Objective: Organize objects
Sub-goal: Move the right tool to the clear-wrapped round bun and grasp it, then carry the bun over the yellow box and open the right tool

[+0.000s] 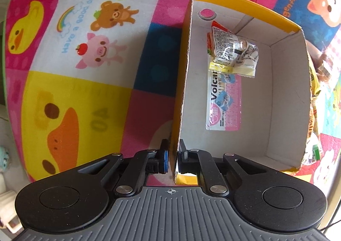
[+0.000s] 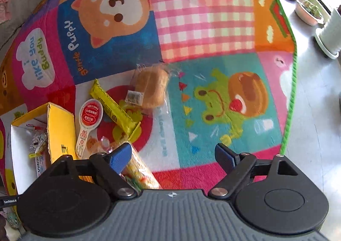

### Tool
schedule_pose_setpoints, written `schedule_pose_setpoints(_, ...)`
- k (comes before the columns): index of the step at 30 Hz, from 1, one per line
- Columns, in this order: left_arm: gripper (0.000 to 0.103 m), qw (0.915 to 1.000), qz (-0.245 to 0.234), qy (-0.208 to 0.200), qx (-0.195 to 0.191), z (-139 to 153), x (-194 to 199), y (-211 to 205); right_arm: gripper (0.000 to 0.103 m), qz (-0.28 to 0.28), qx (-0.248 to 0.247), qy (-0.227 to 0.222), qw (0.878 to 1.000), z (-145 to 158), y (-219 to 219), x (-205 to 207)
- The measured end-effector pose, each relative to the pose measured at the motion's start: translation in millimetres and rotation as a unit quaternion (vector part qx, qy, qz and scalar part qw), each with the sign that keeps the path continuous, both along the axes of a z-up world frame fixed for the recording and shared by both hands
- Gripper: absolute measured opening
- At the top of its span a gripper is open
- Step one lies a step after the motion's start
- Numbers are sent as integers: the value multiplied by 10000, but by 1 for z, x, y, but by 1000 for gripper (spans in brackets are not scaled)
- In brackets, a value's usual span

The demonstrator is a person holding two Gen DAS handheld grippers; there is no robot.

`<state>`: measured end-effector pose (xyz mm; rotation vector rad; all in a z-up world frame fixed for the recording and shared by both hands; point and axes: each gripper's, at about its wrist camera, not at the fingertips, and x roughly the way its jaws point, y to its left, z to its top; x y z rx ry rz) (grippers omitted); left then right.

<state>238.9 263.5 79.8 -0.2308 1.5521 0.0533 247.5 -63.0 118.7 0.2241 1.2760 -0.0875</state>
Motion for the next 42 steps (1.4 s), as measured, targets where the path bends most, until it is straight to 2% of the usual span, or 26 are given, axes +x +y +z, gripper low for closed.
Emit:
schedule_pose_setpoints(1,10,10000,48,5,61,0,2,-2,87,76,50,-29,10000,-6,2,12)
schedule_pose_setpoints(5,10,9998,48,37,211,-2,9,-13,101,362,-97,-199,9991,-27,15,61)
schedule_pose_setpoints(9,10,9991,-150,149,376,-1,0,-17,102,419,-318,34,9986,-60,25,103)
schedule_pose_setpoints(12,10,9991,-153,182,356,3,-6,-16,101,450,-577,218,9971,-81,29,120)
schedule_pose_setpoints(14,10,9992,-126,176,344,3,-7,-15,95,469,-704,303,9960,-90,31,123)
schedule_pose_setpoints(16,10,9992,-98,172,349,3,-6,-13,92,419,-604,253,9970,-90,29,121)
schedule_pose_setpoints(19,10,9991,-128,171,361,1,-6,-15,75,520,-487,225,9972,-85,30,117)
schedule_pose_setpoints(20,10,9991,-157,157,365,2,-7,-17,65,569,-467,240,9970,-82,32,115)
schedule_pose_setpoints(21,10,9990,-184,143,372,2,-8,-18,60,598,-433,272,9969,-80,32,113)
schedule_pose_setpoints(28,10,9984,-469,59,306,0,-10,-20,56,381,-247,357,9983,-57,26,65)
schedule_pose_setpoints(35,10,9975,-709,-60,13,-7,-10,-15,55,3,-57,225,9997,-3,26,-17)
schedule_pose_setpoints(42,9,9975,-634,-100,-290,-13,-11,-1,55,10,185,365,9992,45,67,-101)
